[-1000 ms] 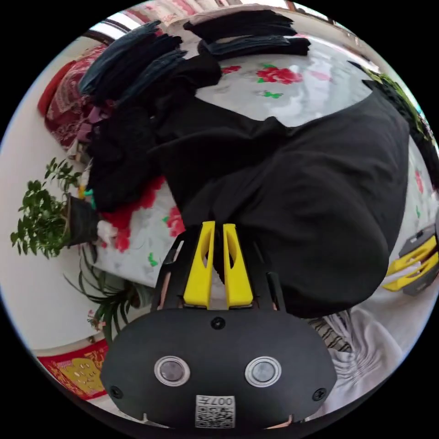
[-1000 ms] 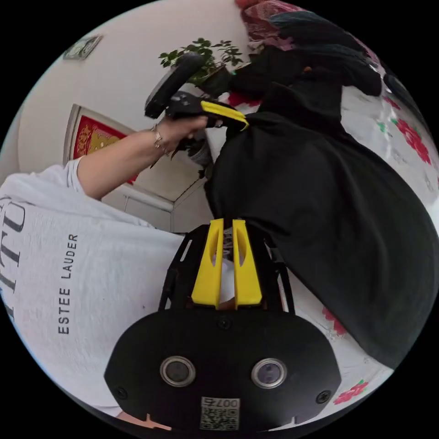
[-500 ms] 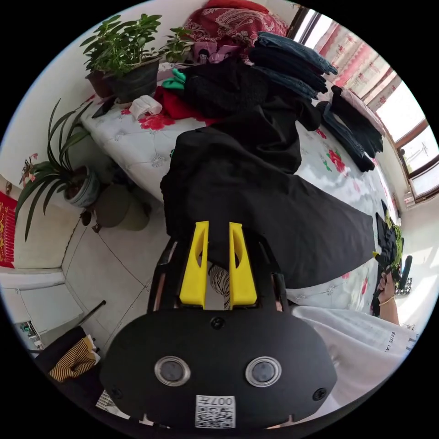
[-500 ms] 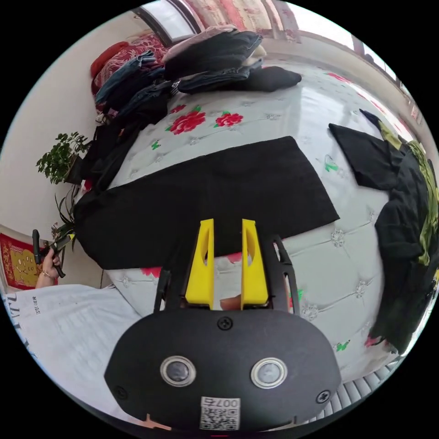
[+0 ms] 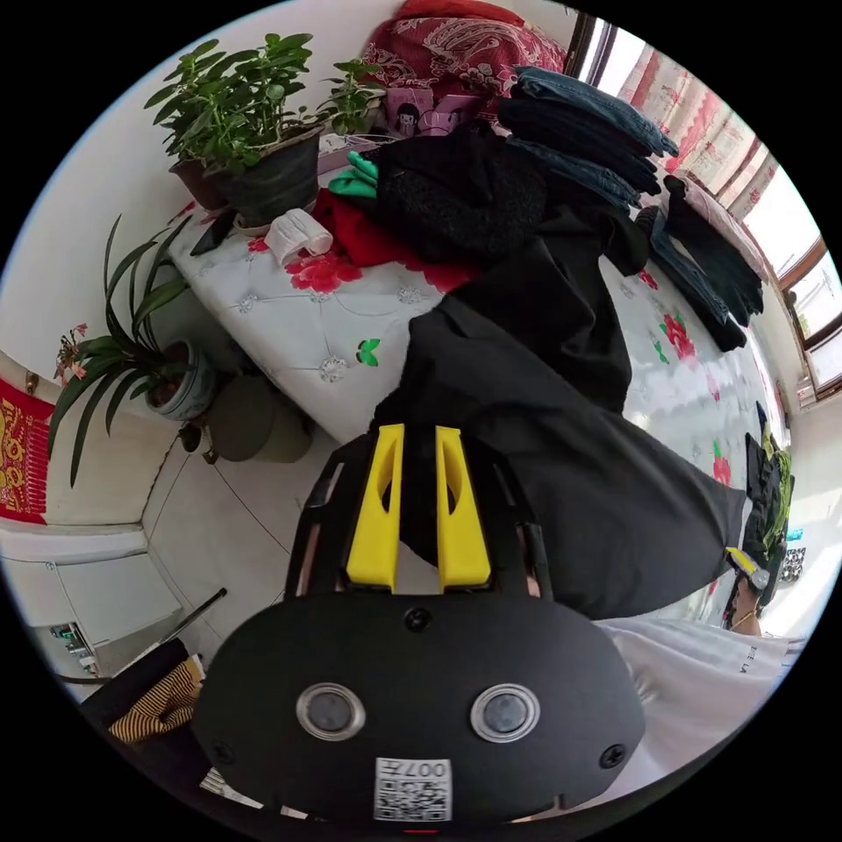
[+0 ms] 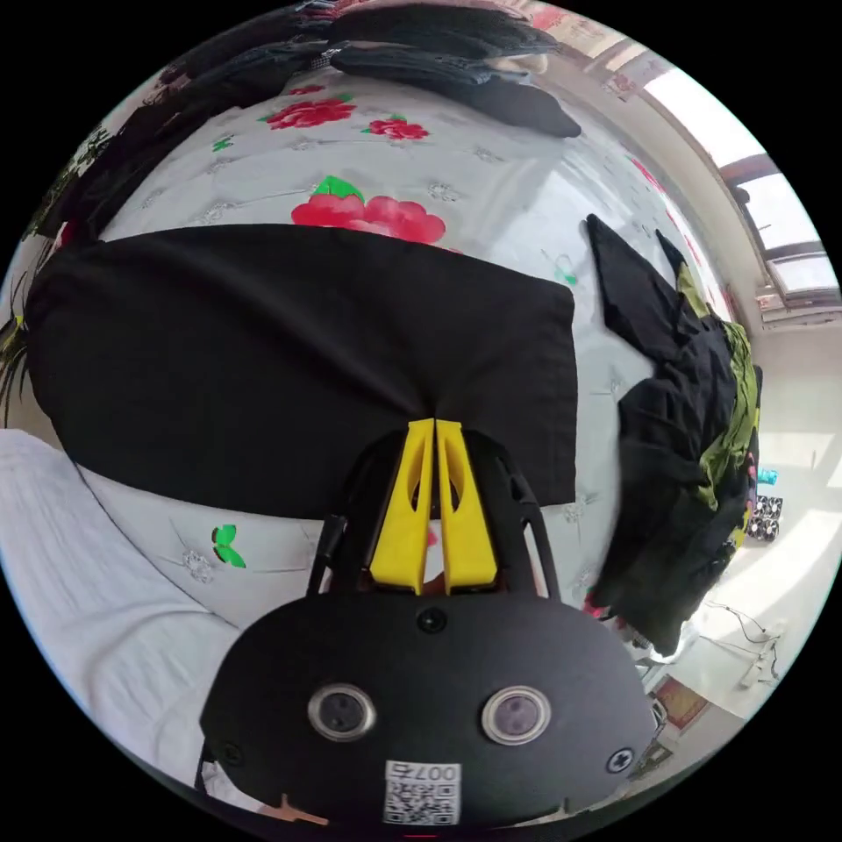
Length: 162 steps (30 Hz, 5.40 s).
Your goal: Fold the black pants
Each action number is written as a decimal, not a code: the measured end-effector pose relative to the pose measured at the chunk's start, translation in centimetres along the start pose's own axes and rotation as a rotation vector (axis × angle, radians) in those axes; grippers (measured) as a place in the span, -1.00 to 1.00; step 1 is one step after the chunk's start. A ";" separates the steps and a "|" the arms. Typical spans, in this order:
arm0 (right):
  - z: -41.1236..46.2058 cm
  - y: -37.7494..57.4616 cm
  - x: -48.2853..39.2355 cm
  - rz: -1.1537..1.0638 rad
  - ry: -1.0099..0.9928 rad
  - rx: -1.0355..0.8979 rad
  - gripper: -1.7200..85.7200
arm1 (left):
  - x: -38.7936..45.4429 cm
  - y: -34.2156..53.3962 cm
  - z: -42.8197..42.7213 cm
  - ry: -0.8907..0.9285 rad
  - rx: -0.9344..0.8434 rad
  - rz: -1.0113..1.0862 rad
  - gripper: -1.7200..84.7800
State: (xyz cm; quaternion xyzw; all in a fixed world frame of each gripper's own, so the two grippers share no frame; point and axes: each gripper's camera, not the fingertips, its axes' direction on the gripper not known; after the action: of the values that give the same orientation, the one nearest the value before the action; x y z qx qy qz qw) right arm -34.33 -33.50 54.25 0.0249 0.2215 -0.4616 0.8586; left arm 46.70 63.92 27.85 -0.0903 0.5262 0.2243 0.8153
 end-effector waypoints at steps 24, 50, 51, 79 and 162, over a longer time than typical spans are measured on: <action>-11.6 -49.2 -30.1 -0.454 -0.295 0.270 -0.87 | 6.0 -16.6 7.0 0.127 -0.088 0.454 -0.79; -27.1 4.6 22.4 0.472 -0.261 0.608 -0.97 | 4.3 -18.9 -5.9 0.348 0.127 0.371 -0.79; -26.7 5.1 22.7 0.478 -0.277 0.595 -0.97 | 5.1 -20.6 -4.8 0.370 0.078 0.418 -0.76; -20.3 5.0 28.2 0.489 -0.412 0.468 -0.97 | -0.3 -20.4 -9.1 0.448 0.170 0.181 -0.78; -20.2 16.3 26.6 0.296 -0.319 0.335 -0.96 | -12.2 13.0 -19.4 0.500 0.121 0.074 -0.98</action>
State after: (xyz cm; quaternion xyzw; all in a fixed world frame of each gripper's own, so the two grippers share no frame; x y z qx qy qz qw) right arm -15.80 -39.95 22.65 0.1256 -0.0018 -0.3593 0.9247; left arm 20.67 64.64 31.62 -0.0750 0.7267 0.1927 0.6551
